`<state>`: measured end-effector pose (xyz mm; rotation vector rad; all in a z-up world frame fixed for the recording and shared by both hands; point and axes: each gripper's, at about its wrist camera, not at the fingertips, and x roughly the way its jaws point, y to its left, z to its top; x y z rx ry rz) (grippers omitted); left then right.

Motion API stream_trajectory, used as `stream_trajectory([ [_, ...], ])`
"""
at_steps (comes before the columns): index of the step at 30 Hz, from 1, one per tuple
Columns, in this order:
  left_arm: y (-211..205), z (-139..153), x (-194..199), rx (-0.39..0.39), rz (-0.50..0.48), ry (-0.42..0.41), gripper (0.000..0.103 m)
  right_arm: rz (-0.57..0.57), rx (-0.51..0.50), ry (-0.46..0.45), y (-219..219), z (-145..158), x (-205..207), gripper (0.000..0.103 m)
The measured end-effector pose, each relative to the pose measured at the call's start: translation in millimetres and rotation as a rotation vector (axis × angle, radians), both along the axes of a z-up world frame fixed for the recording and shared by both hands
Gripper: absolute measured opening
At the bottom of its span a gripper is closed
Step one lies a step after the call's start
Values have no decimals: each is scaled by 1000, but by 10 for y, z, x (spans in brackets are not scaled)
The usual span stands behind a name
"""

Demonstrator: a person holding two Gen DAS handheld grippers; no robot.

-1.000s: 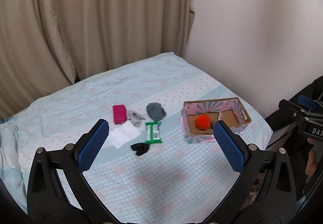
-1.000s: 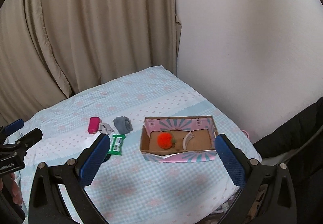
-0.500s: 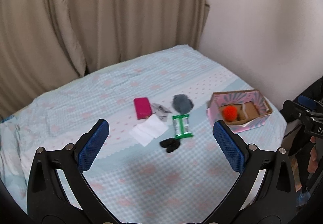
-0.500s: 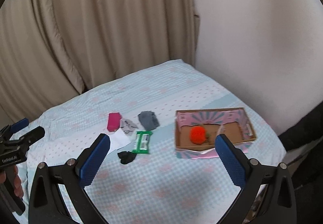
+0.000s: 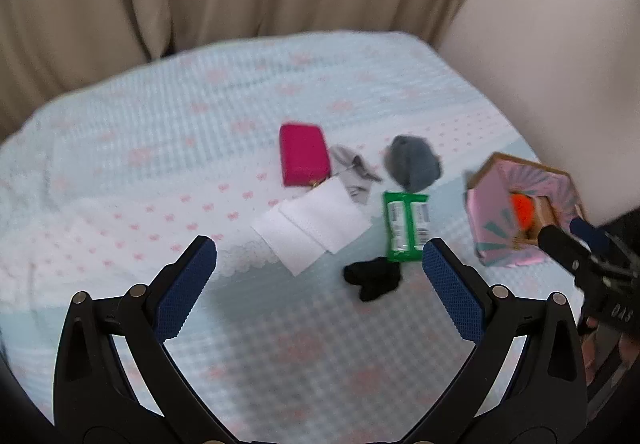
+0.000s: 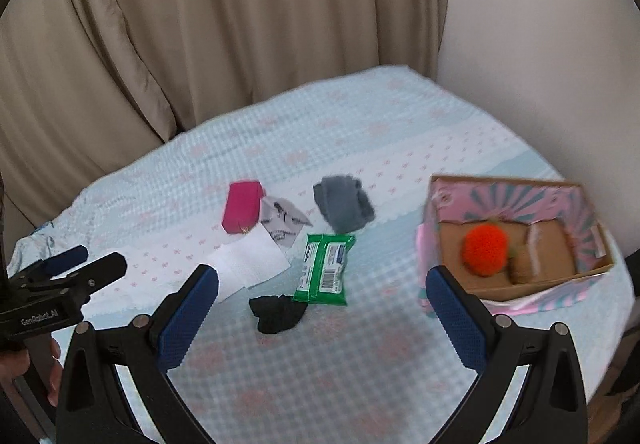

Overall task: Organize soft objects
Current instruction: 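Grasp the white paper towel with the left tool while the right tool grasps the green wipe pack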

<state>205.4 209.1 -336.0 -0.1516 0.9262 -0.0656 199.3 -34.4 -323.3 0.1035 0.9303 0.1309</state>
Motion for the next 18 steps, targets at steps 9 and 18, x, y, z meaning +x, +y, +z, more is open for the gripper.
stream_trajectory([
  [9, 138, -1243, 635, -111, 110, 142, 102, -26, 17, 87, 181, -1095, 539, 103],
  [18, -36, -1881, 1056, -115, 114, 212, 101, -38, 27, 174, 259, -1798, 841, 103],
])
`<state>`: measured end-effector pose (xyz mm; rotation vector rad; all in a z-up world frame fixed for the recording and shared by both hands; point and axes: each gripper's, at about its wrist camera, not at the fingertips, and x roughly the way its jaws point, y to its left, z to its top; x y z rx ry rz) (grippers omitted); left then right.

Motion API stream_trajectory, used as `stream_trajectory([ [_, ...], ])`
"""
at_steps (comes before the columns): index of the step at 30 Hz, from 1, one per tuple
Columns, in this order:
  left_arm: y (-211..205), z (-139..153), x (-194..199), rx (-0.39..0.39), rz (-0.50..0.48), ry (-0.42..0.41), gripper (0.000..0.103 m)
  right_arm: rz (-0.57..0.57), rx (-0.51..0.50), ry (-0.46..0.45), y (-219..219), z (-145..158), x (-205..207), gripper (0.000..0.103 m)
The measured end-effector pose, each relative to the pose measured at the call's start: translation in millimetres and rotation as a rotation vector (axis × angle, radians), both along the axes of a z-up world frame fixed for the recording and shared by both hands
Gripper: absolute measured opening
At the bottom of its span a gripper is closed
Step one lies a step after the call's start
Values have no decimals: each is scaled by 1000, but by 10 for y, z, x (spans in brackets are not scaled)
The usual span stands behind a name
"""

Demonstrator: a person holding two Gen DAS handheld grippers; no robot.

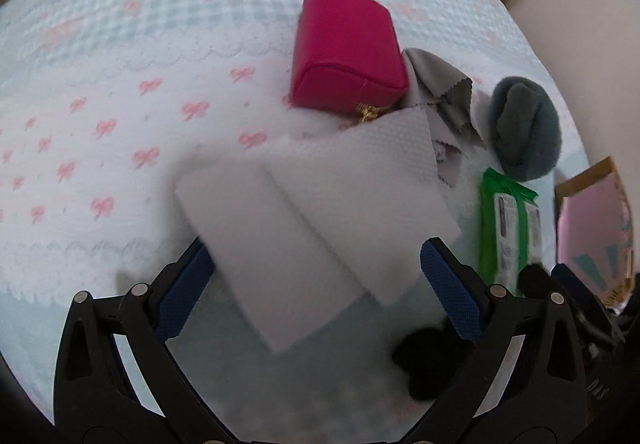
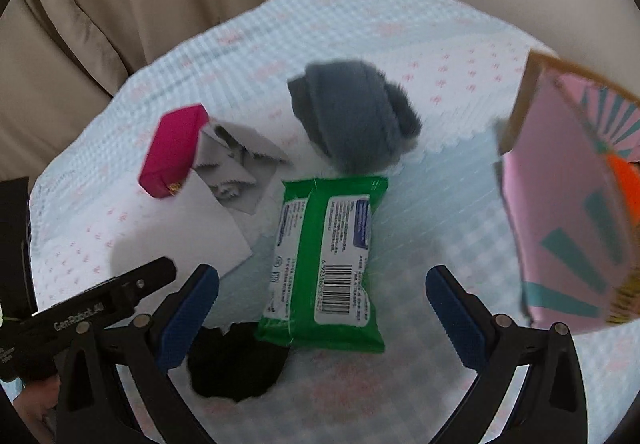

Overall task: Organize soft objects
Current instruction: 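Grasp the white paper towel with the left tool while the right tool grasps the green wipe pack, then carry the paper towel and wipe pack over the box and release them inside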

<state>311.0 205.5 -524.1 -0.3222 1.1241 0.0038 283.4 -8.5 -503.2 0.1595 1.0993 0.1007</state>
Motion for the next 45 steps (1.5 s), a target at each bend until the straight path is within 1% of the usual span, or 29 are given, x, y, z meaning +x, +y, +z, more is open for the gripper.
stream_trajectory([
  [4, -134, -22, 137, 11, -38, -19, 101, 11, 3, 14, 21, -156, 45, 103],
  [6, -196, -29, 190, 24, -64, -26, 100, 20, 8, 20, 37, -211, 63, 95],
  [9, -287, -34, 219, 66, -96, -38, 89, 26, 19, 32, 55, -289, 98, 88],
  [10, -292, -24, 220, 84, -103, -43, 78, 27, 20, 34, 55, -310, 105, 87],
  [11, -278, -17, 237, 97, -104, -46, 63, 27, 16, 33, 56, -327, 114, 86],
  [13, -207, 9, 216, 103, -107, -55, 47, 29, 8, 24, 65, -337, 126, 85],
  [14, -165, 12, 204, 92, -107, -58, 40, 29, 2, 19, 76, -336, 134, 82],
  [15, -122, 12, 203, 84, -105, -60, 37, 29, -4, 16, 85, -333, 137, 76],
  [17, -79, 13, 194, 78, -108, -67, 22, 29, -21, 11, 118, -333, 147, 71],
  [19, -34, 25, 182, 60, -107, -68, 12, 26, -40, 7, 137, -332, 145, 64],
  [20, -20, 32, 173, 49, -106, -67, 12, 21, -57, 6, 155, -337, 162, 58],
  [21, -17, 40, 173, 43, -105, -65, 11, 17, -66, 7, 149, -337, 159, 55],
  [22, -17, 45, 162, 41, -105, -66, 11, 13, -66, 6, 143, -338, 160, 52],
  [24, -27, 64, 148, 38, -105, -69, 10, -2, -64, 3, 108, -329, 157, 43],
  [27, -28, 128, 117, 42, -106, -76, 10, -11, -41, 2, 47, -279, 142, 37],
  [33, 33, 389, 54, 42, -81, -105, 10, -20, -20, -38, 12, -27, 122, 36],
  [36, 39, 611, -13, 47, -75, -130, 10, -16, -10, -65, 16, 167, 56, 36],
  [40, 7, 1023, -177, 56, -79, -166, 10, -1, -3, -92, 16, 489, -59, 36],
  [45, -78, 1563, -399, 59, -82, -207, 10, -2, 6, -128, -40, 1030, -230, 36],
])
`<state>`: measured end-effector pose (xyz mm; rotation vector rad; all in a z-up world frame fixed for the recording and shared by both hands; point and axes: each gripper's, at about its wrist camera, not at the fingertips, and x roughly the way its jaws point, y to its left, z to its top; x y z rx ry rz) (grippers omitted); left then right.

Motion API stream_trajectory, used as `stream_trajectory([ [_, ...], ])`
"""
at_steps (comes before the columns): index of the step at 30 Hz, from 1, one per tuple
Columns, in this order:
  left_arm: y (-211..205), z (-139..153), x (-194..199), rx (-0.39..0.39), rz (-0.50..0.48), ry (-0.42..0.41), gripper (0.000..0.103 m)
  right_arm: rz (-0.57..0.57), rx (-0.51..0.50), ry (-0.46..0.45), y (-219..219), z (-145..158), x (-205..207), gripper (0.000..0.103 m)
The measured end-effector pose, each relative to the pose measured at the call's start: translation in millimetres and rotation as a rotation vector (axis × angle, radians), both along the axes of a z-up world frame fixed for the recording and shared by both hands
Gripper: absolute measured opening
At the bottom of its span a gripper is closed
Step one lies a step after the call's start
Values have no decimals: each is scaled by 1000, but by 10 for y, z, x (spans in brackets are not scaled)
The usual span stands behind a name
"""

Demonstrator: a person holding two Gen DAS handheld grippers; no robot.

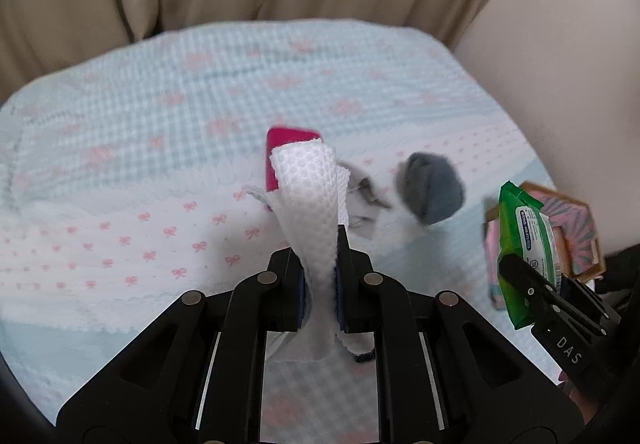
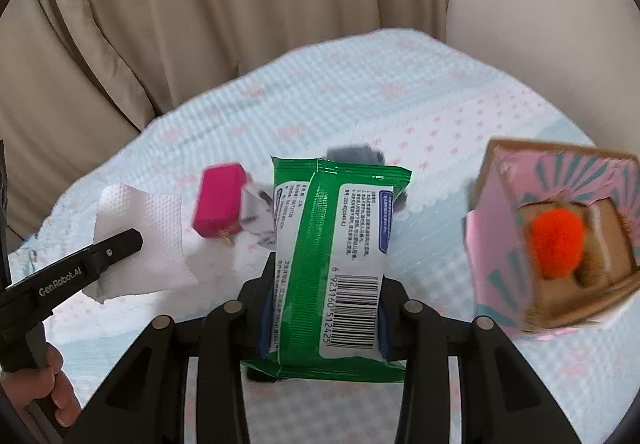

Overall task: Organize soft objects
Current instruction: 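Carry the paper towel and wipe pack over the box and release them inside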

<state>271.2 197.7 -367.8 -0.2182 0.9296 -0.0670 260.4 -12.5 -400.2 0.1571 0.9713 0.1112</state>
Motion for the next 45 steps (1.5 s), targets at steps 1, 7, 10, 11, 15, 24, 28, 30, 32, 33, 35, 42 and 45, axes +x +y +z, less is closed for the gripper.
stream_trajectory([
  [1, -25, 144, -57, 0, -1, -10, 10, -1, 0, -5, -26, 110, -40, 36],
  [7, -218, 876, -336, 19, -7, -54, 10, -7, 3, -36, -226, 812, -275, 36],
  [10, -364, 1193, -443, 20, -23, -71, 10, -25, 4, -47, -380, 1130, -401, 36],
  [11, -422, 1276, -460, 20, -32, -73, 10, -37, 8, -53, -465, 1241, -453, 36],
  [15, -731, 1573, -492, 9, -71, -91, 10, -79, 10, -71, -744, 1550, -576, 36],
  [24, -1867, 1911, -426, -2, -194, -113, 10, -171, -15, -69, -1718, 1910, -719, 36],
  [28, -2417, 1872, -396, -14, -204, -92, 10, -190, -21, -72, -2189, 1912, -691, 36],
  [30, -2646, 1816, -358, -28, -205, -72, 10, -189, -12, -55, -2461, 1887, -651, 36],
  [32, -2928, 1726, -302, -29, -211, -48, 10, -189, -7, -34, -2726, 1834, -613, 36],
  [33, -3082, 1664, -256, -27, -213, -33, 10, -190, -1, -24, -2843, 1809, -577, 36],
  [35, -3311, 1575, -197, -26, -213, -10, 10, -187, 10, -1, -3078, 1736, -498, 36],
  [42, -3982, 1074, 169, -35, -223, 93, 10, -134, 35, 120, -3713, 1301, -110, 36],
  [45, -4221, 850, 383, -11, -238, 135, 10, -107, 61, 176, -3872, 1065, 71, 36],
])
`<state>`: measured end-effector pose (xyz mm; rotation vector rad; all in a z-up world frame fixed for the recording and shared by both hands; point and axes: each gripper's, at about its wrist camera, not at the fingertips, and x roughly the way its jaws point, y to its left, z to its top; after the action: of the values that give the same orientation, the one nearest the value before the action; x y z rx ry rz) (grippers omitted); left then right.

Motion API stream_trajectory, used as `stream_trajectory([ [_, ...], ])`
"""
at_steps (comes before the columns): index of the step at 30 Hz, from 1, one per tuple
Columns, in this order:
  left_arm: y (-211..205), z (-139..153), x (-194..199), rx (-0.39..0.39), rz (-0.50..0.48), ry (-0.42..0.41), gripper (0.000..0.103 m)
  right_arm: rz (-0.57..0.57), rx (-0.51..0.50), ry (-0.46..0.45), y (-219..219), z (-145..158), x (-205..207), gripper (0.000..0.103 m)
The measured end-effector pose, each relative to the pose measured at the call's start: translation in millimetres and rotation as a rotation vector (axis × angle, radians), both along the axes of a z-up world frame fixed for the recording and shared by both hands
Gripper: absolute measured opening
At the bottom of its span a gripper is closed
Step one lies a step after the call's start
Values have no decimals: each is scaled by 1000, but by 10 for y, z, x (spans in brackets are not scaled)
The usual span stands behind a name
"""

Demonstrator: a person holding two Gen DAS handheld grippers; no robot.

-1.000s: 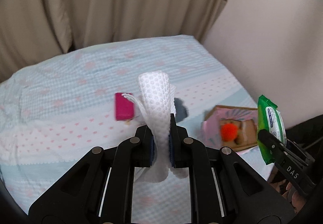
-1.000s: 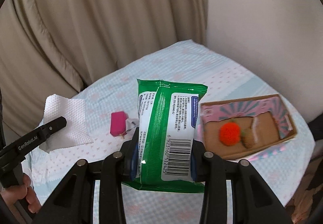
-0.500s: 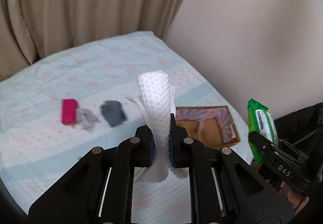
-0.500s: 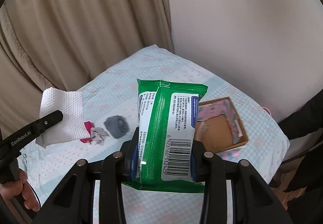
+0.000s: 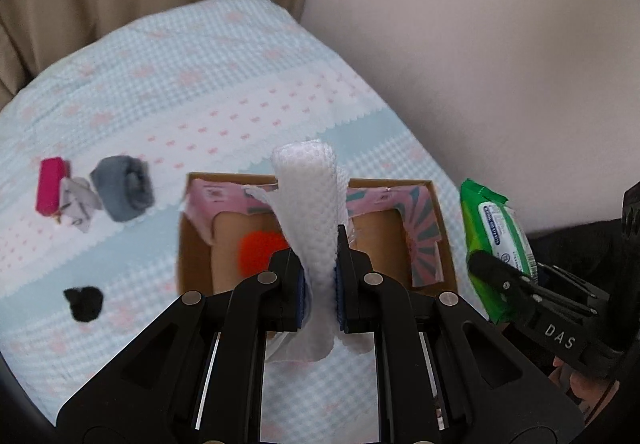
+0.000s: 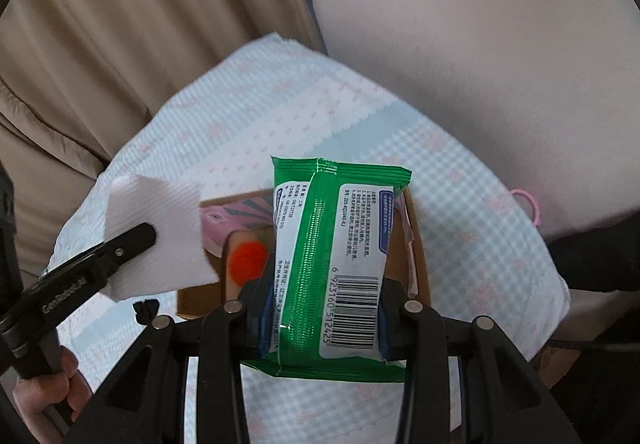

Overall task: Organize soft objects
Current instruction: 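Carry the paper towel and wipe pack over the box and release them inside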

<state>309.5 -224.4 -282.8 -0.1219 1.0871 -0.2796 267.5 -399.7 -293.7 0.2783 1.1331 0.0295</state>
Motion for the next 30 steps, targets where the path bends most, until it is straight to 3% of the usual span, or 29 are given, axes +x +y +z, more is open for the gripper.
stream_trajectory([
  [10, -390, -761, 581, 101, -37, 141, 10, 33, 87, 168, -254, -773, 436, 36],
  [16, -471, -994, 699, 175, -47, 190, 10, 103, 69, 213, -169, -1082, 484, 36],
  [18, -476, -1019, 726, 211, -29, 206, 24, 122, 64, 222, -142, -1154, 484, 41],
  [19, -476, -1030, 735, 220, -22, 217, 58, 131, 65, 222, -125, -1183, 479, 46],
  [20, -473, -1043, 748, 218, -22, 228, 103, 145, 68, 215, -109, -1199, 465, 64],
  [21, -467, -1046, 751, 213, -23, 233, 102, 155, 67, 208, -96, -1208, 446, 92],
  [22, -462, -1036, 756, 201, -24, 228, 103, 167, 66, 202, -91, -1211, 425, 102],
  [30, -418, -1001, 686, 216, -23, 247, 103, 167, 70, 157, -102, -1213, 299, 103],
])
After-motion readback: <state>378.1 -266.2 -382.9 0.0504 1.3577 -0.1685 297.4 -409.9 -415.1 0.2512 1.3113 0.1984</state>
